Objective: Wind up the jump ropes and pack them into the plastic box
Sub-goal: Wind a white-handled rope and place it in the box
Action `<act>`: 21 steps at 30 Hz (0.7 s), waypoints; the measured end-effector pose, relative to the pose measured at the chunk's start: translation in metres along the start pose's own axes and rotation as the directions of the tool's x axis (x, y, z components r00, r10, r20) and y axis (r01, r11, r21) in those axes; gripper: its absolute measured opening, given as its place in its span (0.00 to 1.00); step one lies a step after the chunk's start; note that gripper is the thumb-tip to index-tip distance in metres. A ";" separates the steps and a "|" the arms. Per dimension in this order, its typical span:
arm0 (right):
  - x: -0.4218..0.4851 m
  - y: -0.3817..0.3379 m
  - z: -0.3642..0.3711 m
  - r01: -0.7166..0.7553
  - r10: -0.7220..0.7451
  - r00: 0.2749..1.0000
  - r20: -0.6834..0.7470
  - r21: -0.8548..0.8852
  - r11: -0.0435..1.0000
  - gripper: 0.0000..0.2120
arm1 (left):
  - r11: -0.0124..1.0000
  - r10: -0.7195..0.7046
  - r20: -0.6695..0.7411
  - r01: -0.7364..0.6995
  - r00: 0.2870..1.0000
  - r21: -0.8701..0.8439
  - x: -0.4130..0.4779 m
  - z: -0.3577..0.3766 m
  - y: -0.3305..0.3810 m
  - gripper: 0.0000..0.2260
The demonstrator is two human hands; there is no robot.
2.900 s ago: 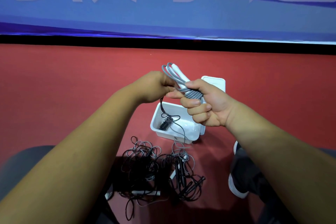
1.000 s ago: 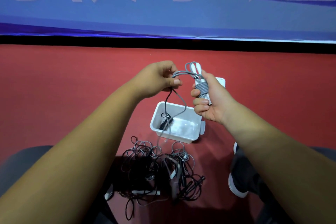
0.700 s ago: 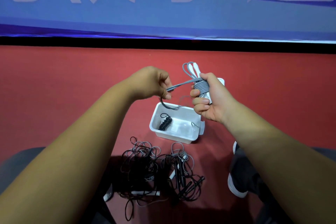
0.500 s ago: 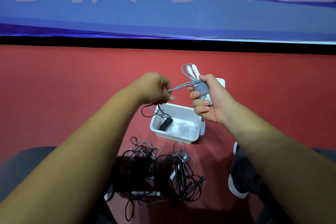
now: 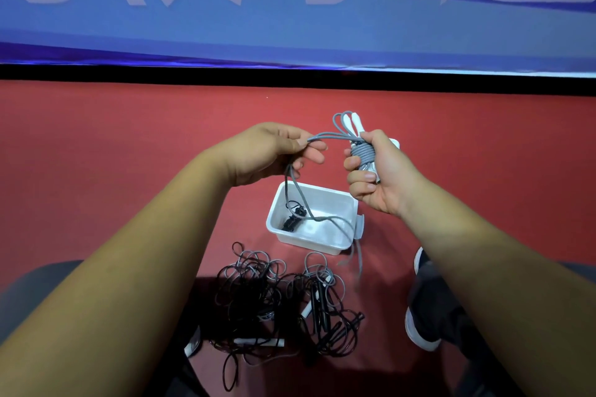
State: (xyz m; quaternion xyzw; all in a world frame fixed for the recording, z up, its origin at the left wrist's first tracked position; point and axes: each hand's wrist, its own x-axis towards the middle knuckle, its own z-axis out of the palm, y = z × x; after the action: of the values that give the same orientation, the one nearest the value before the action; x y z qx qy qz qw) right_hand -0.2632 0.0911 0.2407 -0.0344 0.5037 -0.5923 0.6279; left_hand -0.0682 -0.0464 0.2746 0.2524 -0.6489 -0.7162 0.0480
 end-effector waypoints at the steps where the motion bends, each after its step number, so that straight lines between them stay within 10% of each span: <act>1: 0.000 -0.001 0.000 0.001 -0.001 1.000 0.000 -0.005 1.000 0.14 | 1.000 0.000 0.002 0.000 1.000 -0.015 0.000 -0.001 0.000 0.13; 8: -0.001 -0.003 0.001 0.004 -0.003 0.999 0.035 -0.018 1.000 0.13 | 0.975 -0.052 -0.093 0.071 0.994 0.213 0.001 0.002 -0.005 0.08; 14: -0.002 -0.002 0.003 0.000 0.004 0.997 0.073 -0.060 0.998 0.16 | 0.704 0.057 -0.294 0.171 0.954 0.689 0.009 0.002 -0.012 0.03; 21: -0.001 -0.005 0.003 0.021 -0.019 0.999 0.032 -0.050 0.999 0.16 | 0.946 0.049 -0.173 0.010 0.984 0.324 0.002 -0.004 -0.010 0.08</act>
State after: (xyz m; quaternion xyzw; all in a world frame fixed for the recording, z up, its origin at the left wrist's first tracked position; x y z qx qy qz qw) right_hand -0.2643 0.0895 0.2458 -0.0644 0.5082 -0.5852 0.6287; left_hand -0.0659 -0.0497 0.2646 0.3137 -0.7531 -0.5739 0.0709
